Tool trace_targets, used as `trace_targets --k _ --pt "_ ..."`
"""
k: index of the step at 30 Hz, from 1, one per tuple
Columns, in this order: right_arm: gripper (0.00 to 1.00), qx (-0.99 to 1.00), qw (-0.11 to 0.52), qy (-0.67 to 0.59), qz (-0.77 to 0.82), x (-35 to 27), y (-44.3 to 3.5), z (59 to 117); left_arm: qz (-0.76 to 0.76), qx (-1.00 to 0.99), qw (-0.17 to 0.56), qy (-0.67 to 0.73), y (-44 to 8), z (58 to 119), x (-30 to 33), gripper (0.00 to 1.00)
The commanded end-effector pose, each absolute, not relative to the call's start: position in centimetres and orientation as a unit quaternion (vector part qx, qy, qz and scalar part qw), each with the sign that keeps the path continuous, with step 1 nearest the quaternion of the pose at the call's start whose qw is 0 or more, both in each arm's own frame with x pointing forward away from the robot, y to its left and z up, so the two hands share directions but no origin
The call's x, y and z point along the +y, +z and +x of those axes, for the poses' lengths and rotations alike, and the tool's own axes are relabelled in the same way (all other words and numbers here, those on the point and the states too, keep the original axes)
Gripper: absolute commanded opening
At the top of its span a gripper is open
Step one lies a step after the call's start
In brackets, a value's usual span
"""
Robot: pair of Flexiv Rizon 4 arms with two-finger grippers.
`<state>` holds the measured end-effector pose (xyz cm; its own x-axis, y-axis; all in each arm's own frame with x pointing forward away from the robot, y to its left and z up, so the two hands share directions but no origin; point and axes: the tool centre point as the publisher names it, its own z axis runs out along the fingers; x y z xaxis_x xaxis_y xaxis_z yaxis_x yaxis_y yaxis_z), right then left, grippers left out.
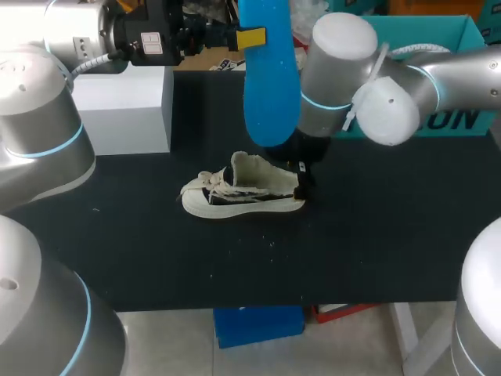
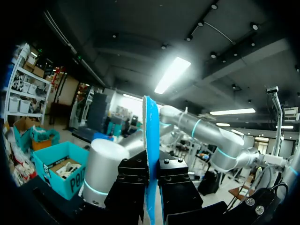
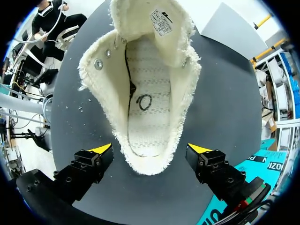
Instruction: Take the shoe out of the shoebox, open the shoe tongue, remove and reinsert the insole, then place the shoe into the shoebox
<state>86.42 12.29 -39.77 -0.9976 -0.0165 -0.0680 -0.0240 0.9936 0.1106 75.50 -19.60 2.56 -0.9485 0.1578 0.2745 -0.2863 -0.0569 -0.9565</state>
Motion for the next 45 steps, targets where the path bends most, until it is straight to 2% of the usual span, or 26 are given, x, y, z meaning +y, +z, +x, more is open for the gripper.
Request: trace_targets --k 1,34,45 --pt "1.00 0.999 0.034 0.024 -0.008 12.7 -39.7 86.5 0.049 -0.669 0.151 0.726 2.5 75.4 -19.7 0.00" --pt "1.00 0.999 0.026 0.035 -0.030 15.2 -40.5 86.4 0.049 -0.669 0.151 0.726 2.5 75.4 -19.7 0.00" --pt "1.00 0.984 0.053 0.166 -0.025 14.1 -39.8 86.2 0.049 -0.669 0.151 0.726 2.5 75.4 -19.7 0.00"
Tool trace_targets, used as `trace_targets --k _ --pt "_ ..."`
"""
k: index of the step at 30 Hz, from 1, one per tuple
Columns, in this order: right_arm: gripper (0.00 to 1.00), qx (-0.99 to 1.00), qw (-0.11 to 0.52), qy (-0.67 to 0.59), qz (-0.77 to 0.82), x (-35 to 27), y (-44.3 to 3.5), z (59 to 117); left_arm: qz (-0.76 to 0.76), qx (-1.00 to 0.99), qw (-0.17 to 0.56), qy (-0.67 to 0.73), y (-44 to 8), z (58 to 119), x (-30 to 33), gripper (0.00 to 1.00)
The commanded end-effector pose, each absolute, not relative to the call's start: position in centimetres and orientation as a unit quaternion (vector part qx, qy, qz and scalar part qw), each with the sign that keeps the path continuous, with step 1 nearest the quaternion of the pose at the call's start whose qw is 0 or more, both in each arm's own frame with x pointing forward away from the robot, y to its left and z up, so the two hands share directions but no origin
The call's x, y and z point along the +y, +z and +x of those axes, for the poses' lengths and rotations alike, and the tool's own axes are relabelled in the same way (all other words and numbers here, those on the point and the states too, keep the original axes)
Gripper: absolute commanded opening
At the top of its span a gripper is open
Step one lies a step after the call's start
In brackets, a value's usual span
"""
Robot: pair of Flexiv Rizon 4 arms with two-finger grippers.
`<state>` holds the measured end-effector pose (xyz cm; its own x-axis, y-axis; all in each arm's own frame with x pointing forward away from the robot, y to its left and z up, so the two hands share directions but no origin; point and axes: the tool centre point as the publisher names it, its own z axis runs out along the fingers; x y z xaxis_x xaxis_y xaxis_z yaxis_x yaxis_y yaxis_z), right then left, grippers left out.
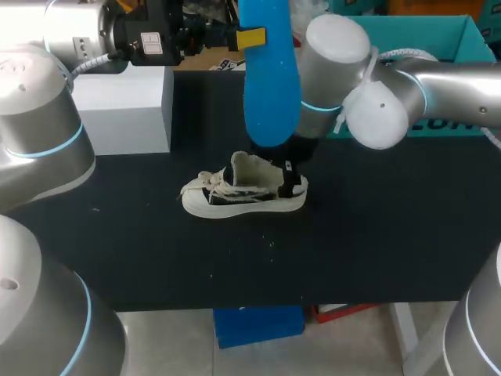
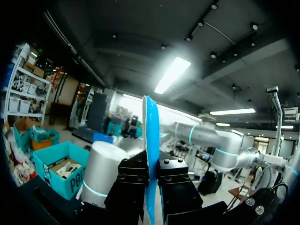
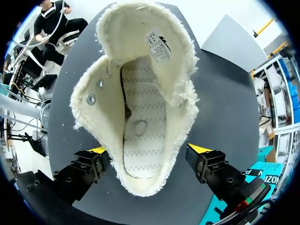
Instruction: Take the shoe out of the shoebox, open the shoe tongue, remove and reinsert the insole, then place the shoe into the shoebox
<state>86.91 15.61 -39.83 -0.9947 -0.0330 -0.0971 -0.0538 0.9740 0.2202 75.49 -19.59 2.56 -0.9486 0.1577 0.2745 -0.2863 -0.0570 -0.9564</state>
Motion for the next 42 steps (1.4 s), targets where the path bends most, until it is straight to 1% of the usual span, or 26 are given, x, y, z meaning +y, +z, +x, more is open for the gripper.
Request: trace_targets --k 1,12,17,24,42 --pt "1.00 0.983 0.052 0.175 -0.027 14.1 -39.8 86.2 0.049 -0.669 0.151 0.726 2.5 75.4 -19.7 0.00" --pt "1.00 0.960 0.046 0.271 -0.047 14.4 -39.9 86.5 0.049 -0.669 0.151 0.726 2.5 75.4 -19.7 0.00" --pt "1.00 0.948 0.033 0.314 -0.046 14.3 -40.4 86.7 0.049 -0.669 0.151 0.726 2.5 75.4 -19.7 0.00" --pt "1.00 0.930 0.032 0.364 -0.035 14.2 -41.1 86.6 0.049 -0.669 0.151 0.726 2.5 75.4 -19.7 0.00" --pt "1.00 0.908 0.017 0.417 -0.025 14.0 -42.7 86.3 0.049 -0.669 0.151 0.726 2.5 75.4 -19.7 0.00"
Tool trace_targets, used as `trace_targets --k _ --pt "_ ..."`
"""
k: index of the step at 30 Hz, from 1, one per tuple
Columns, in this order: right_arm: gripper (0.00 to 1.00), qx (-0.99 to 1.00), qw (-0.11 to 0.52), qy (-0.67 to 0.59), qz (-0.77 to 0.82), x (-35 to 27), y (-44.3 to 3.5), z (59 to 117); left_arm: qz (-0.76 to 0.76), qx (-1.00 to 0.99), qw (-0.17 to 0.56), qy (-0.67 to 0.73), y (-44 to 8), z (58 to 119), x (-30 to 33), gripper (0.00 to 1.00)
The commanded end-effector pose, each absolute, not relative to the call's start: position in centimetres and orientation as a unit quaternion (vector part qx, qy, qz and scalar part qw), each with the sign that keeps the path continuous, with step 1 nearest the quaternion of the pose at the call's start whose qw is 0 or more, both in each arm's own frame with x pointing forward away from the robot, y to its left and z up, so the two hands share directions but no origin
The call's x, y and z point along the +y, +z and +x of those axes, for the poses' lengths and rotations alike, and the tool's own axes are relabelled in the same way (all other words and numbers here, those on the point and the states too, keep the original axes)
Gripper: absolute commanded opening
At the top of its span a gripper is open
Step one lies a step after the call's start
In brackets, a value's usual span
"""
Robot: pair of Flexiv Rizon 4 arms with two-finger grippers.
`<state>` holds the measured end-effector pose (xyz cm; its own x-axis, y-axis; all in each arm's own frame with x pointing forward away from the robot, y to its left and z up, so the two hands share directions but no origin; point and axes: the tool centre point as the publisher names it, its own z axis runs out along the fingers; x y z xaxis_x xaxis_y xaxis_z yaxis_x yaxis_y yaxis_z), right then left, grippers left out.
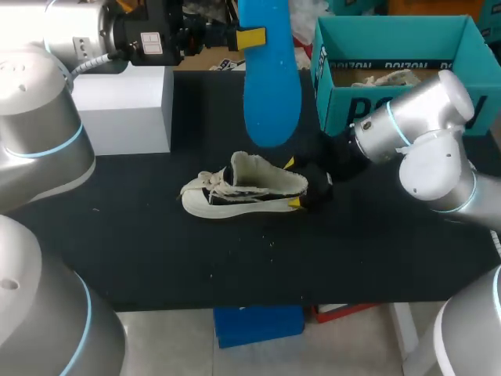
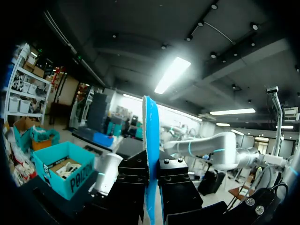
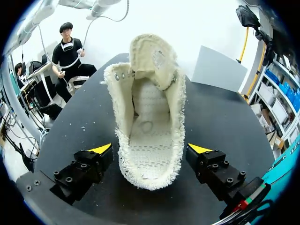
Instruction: Take the shoe out of the shoebox, open the shoe tongue, remove and reinsert the insole, then place the shoe into the shoebox
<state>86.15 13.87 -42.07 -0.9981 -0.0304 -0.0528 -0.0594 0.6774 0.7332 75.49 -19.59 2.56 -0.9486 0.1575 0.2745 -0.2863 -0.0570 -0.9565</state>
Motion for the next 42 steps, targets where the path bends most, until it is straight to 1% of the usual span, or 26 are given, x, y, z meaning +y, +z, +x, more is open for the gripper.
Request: trace_targets --k 1,14,18,20,22,30,36,42 --pt "1.00 0.908 0.016 0.417 -0.025 14.0 -42.8 86.3 0.049 -0.669 0.151 0.726 2.5 75.4 -19.7 0.00" --pt "1.00 0.906 0.006 0.423 -0.022 13.9 -43.2 86.1 0.049 -0.669 0.151 0.726 2.5 75.4 -19.7 0.00" --pt "1.00 0.913 0.003 0.407 -0.020 13.7 -43.1 86.1 0.049 -0.669 0.151 0.726 2.5 75.4 -19.7 0.00" --pt "1.00 0.934 -0.012 0.358 -0.018 13.5 -42.8 86.2 0.049 -0.669 0.151 0.726 2.5 75.4 -19.7 0.00" --pt "1.00 0.938 -0.009 0.345 -0.018 13.3 -42.5 86.3 0.049 -0.669 0.151 0.726 2.5 75.4 -19.7 0.00" --pt "1.00 0.985 -0.021 0.171 -0.028 12.6 -40.4 87.0 0.049 -0.669 0.151 0.726 2.5 75.4 -19.7 0.00" --pt "1.00 0.998 -0.014 0.052 -0.020 12.7 -39.2 87.8 0.049 -0.669 0.151 0.726 2.5 75.4 -19.7 0.00" --pt "1.00 0.999 0.001 -0.032 -0.008 13.5 -38.4 88.4 0.049 -0.669 0.151 0.726 2.5 75.4 -19.7 0.00"
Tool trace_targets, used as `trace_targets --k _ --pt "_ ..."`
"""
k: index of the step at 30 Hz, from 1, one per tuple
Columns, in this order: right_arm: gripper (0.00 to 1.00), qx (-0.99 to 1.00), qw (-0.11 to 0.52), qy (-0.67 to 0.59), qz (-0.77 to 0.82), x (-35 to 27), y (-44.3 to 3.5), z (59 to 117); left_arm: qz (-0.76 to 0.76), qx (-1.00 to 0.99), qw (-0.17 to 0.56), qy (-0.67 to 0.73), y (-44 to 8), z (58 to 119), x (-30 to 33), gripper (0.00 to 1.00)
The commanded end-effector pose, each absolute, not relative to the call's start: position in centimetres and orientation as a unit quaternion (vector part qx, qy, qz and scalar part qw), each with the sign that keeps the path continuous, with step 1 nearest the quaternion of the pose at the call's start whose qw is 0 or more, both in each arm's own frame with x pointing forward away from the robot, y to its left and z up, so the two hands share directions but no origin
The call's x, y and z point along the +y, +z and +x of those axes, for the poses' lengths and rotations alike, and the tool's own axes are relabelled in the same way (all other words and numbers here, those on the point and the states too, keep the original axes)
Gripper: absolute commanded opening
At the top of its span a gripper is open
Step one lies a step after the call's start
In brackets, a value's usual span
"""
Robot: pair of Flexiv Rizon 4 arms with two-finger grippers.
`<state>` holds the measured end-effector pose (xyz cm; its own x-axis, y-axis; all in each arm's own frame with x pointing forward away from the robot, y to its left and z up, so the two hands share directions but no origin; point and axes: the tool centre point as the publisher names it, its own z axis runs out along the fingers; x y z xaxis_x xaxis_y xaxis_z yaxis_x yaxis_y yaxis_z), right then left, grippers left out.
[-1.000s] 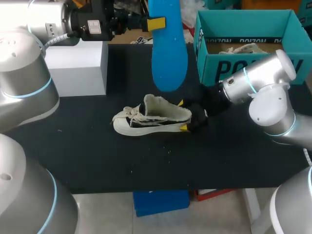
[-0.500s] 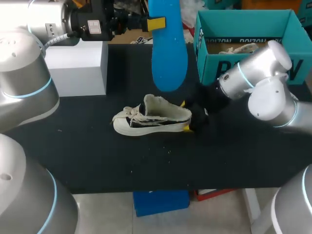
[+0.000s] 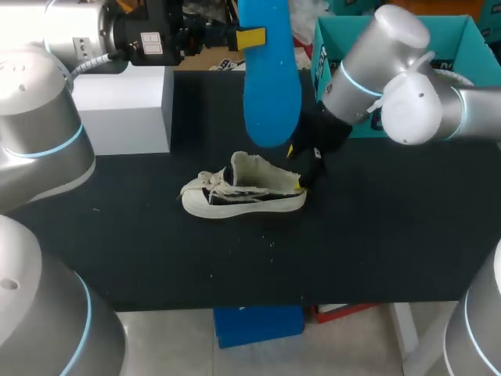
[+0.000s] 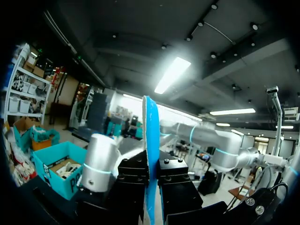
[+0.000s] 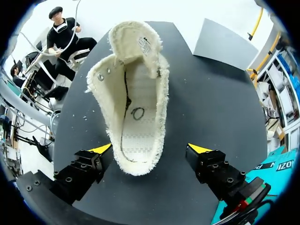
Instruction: Take the shoe out of the shoebox, open the shoe tongue, remove and reinsert the insole, then place the shoe into the shoebox
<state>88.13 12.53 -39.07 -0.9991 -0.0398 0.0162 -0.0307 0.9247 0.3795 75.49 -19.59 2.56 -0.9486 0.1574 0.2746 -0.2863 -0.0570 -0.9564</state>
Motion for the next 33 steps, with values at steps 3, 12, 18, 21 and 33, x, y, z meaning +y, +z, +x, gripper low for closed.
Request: trace_targets --k 3,12,18,21,33 --pt "1.00 -0.998 -0.009 0.059 0.003 13.9 -38.3 88.7 0.049 -0.669 0.151 0.726 2.5 75.4 -19.7 0.00" --pt "1.00 -0.995 -0.029 0.100 -0.006 15.4 -37.9 89.2 0.049 -0.669 0.151 0.726 2.5 75.4 -19.7 0.00" --pt "1.00 -0.994 -0.028 0.107 -0.001 16.3 -38.1 89.5 0.049 -0.669 0.151 0.726 2.5 75.4 -19.7 0.00" --pt "1.00 -0.994 -0.029 0.102 -0.002 16.8 -38.2 89.6 0.049 -0.669 0.151 0.726 2.5 75.4 -19.7 0.00" --pt "1.00 -0.997 -0.031 0.064 -0.002 18.6 -39.1 90.0 0.049 -0.669 0.151 0.726 2.5 75.4 -19.7 0.00"
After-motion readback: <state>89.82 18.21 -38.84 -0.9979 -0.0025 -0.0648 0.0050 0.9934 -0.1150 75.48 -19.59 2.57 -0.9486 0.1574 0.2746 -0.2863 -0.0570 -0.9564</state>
